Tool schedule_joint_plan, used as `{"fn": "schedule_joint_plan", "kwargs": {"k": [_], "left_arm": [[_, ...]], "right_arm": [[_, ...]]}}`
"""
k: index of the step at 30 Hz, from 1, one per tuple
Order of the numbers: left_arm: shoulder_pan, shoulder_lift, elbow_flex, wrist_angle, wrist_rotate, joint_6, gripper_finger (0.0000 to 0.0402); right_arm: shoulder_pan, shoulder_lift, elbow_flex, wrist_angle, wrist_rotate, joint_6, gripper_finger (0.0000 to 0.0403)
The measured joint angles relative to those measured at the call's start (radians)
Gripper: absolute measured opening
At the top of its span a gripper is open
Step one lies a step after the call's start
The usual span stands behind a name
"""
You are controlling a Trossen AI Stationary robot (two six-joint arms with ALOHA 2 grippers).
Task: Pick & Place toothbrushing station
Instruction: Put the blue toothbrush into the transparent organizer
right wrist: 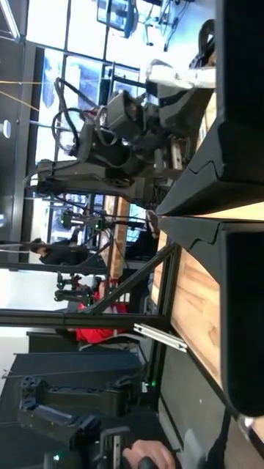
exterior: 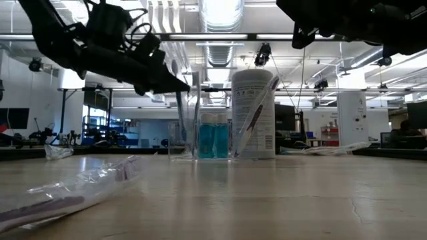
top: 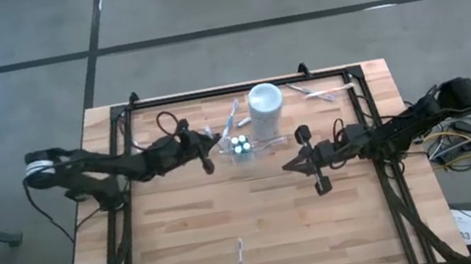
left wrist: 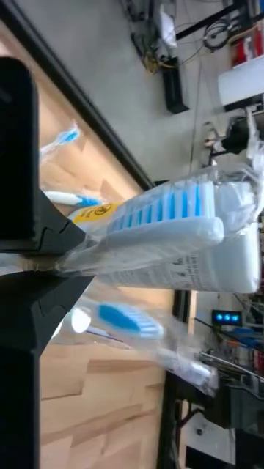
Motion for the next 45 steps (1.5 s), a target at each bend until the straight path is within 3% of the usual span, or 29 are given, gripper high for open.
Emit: {"fn": "schedule_joint_plan", "kwargs": {"k": [12,21,26,31,38,45], "left_arm": [[0.005,0.103,0.024,-0.003,0.02,-0.04,0.0018],[0.008,0.084,0.021,-0.082,0.04,-0.084,0.0054],[0.007,0.054,0.023,-0.142,0.107,-0.088,0.0095],[0.007,-0.007,0.023,-0.222,0.137,-0.043,0.0163],[0.0,-0.166,0.068,-0.457,0.228,0.079,0.0255],[0.0,-0.31,0.281,-0.972,0.226,0.1,0.0288]], "right_arm": [[0.0,0.0,-0.001,-0.01,0.0,0.01,0.0008],[0.0,0.0,-0.001,-0.017,0.0,0.01,0.0008],[0.0,0.0,-0.001,-0.017,0.0,0.01,0.0008],[0.0,0.0,-0.001,-0.017,0.0,0.01,0.0008],[0.0,0.0,-0.001,-0.017,-0.027,0.026,0.0008],[0.0,0.001,-0.001,-0.017,-0.027,0.026,0.0008]]}}
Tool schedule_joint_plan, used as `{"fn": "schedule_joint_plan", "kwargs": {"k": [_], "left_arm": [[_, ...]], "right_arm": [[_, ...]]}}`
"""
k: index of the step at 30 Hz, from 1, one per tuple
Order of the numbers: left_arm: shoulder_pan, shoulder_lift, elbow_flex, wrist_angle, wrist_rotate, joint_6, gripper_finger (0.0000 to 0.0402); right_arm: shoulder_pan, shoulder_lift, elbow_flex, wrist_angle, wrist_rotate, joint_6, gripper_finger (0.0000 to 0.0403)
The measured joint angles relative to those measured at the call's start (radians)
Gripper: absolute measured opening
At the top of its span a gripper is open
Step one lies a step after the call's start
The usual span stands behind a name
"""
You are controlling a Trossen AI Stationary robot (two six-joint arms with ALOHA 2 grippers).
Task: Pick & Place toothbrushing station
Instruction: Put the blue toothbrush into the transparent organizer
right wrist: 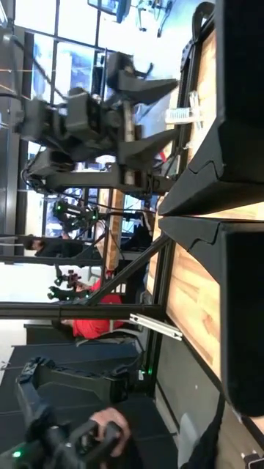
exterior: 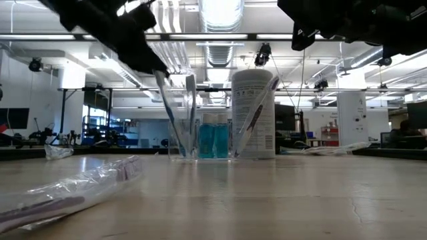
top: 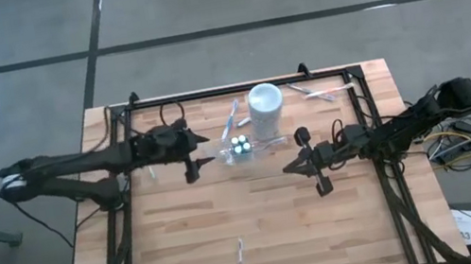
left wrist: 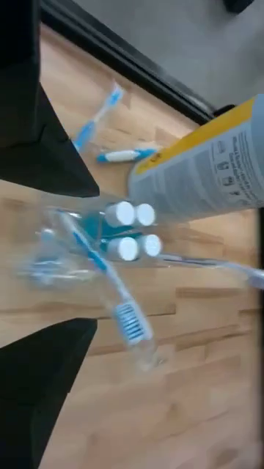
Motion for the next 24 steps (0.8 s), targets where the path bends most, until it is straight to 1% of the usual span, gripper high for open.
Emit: {"fn": "schedule_joint_plan", "kwargs": {"k": [3,6,10,13,16,18,22,24], "left_arm": [[-0.001,-0.028,0.1,-0.238,-0.04,0.056,0.0286],[0.002,-0.04,0.171,-0.419,-0.139,0.089,0.0284],[0.017,-0.035,0.201,-0.597,-0.319,0.212,0.0284],[0.048,-0.021,0.19,-0.661,-0.399,0.356,0.0284],[0.098,0.003,0.173,-0.736,-0.412,0.509,0.0282],[0.133,0.024,0.16,-0.775,-0.404,0.578,0.0276],[0.2,0.06,0.141,-0.879,-0.302,0.681,0.0257],[0.223,0.076,0.133,-0.911,-0.3,0.722,0.0247]], "right_arm": [[0.0,0.0,0.0,0.0,0.0,0.0,0.0008],[0.0,0.0,0.0,-0.001,0.0,0.0,0.0008],[0.0,0.0,0.0,-0.006,0.0,0.0,0.0008],[0.0,0.0,0.0,-0.008,0.0,-0.01,0.0008],[0.0,0.0,0.0,-0.008,0.0,-0.016,0.0008],[0.0,0.0,0.0,-0.01,0.0,-0.016,0.0008],[0.0,0.0,0.0,-0.038,-0.002,-0.019,0.0008],[0.0,0.0,0.0,-0.05,-0.002,-0.024,0.0008]]}}
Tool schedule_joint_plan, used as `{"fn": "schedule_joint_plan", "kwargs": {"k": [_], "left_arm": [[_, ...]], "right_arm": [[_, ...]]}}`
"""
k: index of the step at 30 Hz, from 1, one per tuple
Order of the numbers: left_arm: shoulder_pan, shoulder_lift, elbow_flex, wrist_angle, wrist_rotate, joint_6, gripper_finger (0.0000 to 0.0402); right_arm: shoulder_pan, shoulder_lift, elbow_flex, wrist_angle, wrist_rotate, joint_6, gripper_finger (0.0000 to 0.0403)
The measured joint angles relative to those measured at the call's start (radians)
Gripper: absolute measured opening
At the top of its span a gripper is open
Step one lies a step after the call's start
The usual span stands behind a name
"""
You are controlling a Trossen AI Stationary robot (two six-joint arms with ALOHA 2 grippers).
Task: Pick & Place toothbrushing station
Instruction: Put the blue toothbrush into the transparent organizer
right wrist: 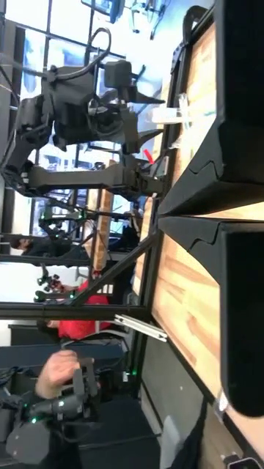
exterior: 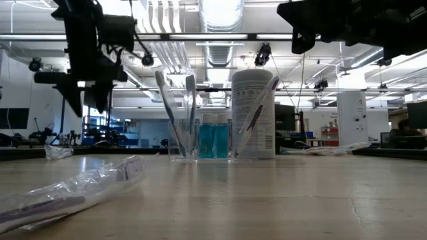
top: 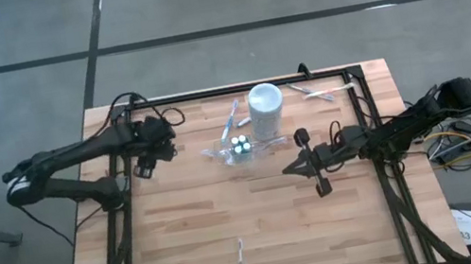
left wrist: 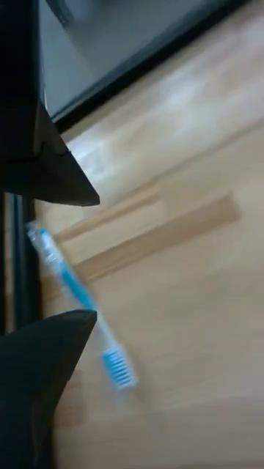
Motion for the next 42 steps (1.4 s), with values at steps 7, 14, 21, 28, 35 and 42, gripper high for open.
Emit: {"fn": "schedule_joint_plan", "kwargs": {"k": [7,14,21,28,35,42], "left_arm": [[0.036,0.063,-0.062,-0.118,-0.023,0.183,0.0227],[0.037,0.142,-0.181,-0.066,-0.074,0.301,0.0223],[0.039,0.2,-0.274,0.152,-0.135,0.381,0.0223],[0.072,0.207,-0.326,0.306,-0.112,0.477,0.0222],[0.074,0.223,-0.333,0.297,-0.089,0.461,0.0182],[0.075,0.223,-0.331,0.301,-0.076,0.451,0.0065]], "right_arm": [[0.0,0.0,0.0,-0.054,0.0,-0.019,0.0008],[-0.001,0.0,0.0,-0.056,0.001,-0.048,0.0008],[-0.001,0.0,0.001,-0.055,0.003,-0.061,0.0008],[-0.001,0.0,0.001,-0.055,0.003,-0.057,0.0008],[-0.001,0.0,0.001,-0.058,0.003,-0.05,0.0008],[-0.001,0.0,0.001,-0.058,0.003,-0.044,0.0008]]}}
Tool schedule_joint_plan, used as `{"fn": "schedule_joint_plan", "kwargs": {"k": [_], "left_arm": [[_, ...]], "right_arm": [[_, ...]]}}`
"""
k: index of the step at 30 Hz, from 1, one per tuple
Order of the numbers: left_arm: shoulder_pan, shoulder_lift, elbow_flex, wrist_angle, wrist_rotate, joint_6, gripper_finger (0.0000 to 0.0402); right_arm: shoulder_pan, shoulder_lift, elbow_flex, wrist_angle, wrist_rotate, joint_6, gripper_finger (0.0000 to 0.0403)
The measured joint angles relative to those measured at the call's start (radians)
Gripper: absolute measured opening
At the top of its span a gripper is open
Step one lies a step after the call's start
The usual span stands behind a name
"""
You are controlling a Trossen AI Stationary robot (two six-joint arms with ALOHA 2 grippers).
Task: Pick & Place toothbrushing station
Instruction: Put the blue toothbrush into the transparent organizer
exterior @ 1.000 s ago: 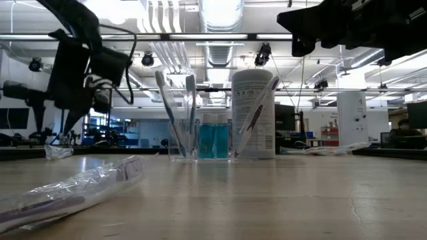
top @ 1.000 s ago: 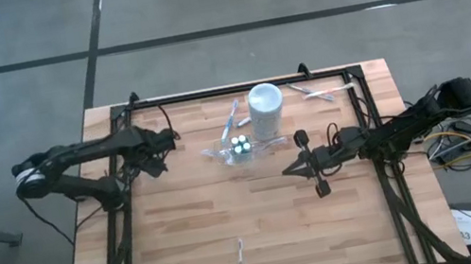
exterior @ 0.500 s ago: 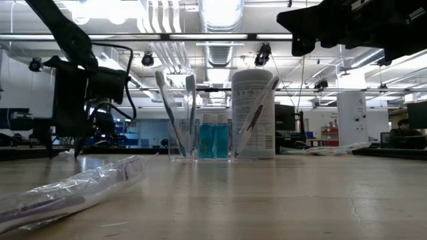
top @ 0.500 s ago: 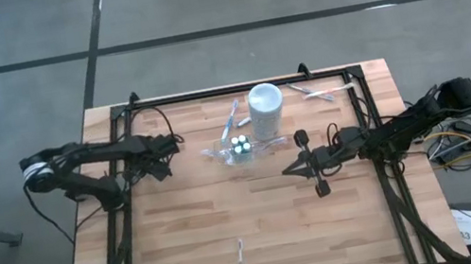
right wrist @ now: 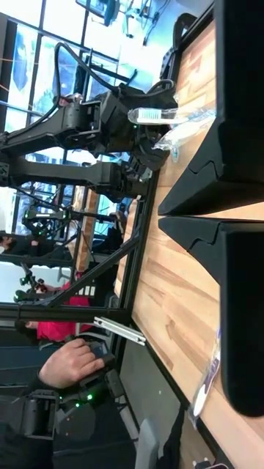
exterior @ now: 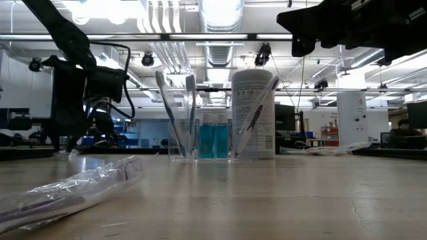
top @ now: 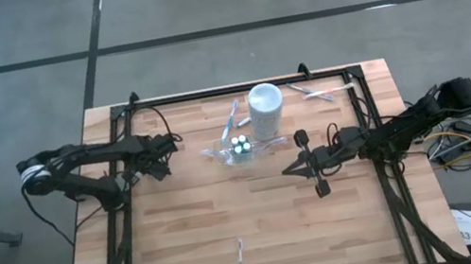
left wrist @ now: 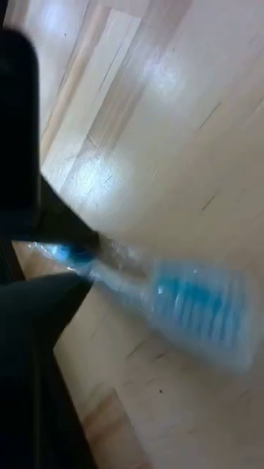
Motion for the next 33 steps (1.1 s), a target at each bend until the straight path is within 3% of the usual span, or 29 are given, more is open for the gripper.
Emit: {"fn": "schedule_joint_plan", "kwargs": {"k": [3,9,17,20,33], "left_arm": [[0.0,-0.001,0.002,0.01,0.004,0.002,0.002],[-0.012,-0.025,0.051,-0.01,0.052,-0.056,0.0022],[-0.05,-0.118,0.183,-0.087,0.414,-0.328,0.0001],[-0.08,-0.169,0.211,-0.084,0.505,-0.395,0.0001],[-0.244,-0.294,0.21,-0.036,0.603,-0.729,0.0]], "right_arm": [[0.0,0.0,0.0,-0.001,0.0,0.0,0.0008],[0.0,0.0,0.0,-0.004,0.0,0.0,0.0008],[0.0,0.0,0.001,-0.005,0.0,-0.009,0.0008],[0.0,0.0,0.001,-0.005,0.0,-0.012,0.0008],[0.0,0.0,0.001,-0.004,0.002,-0.004,0.0008]]}}
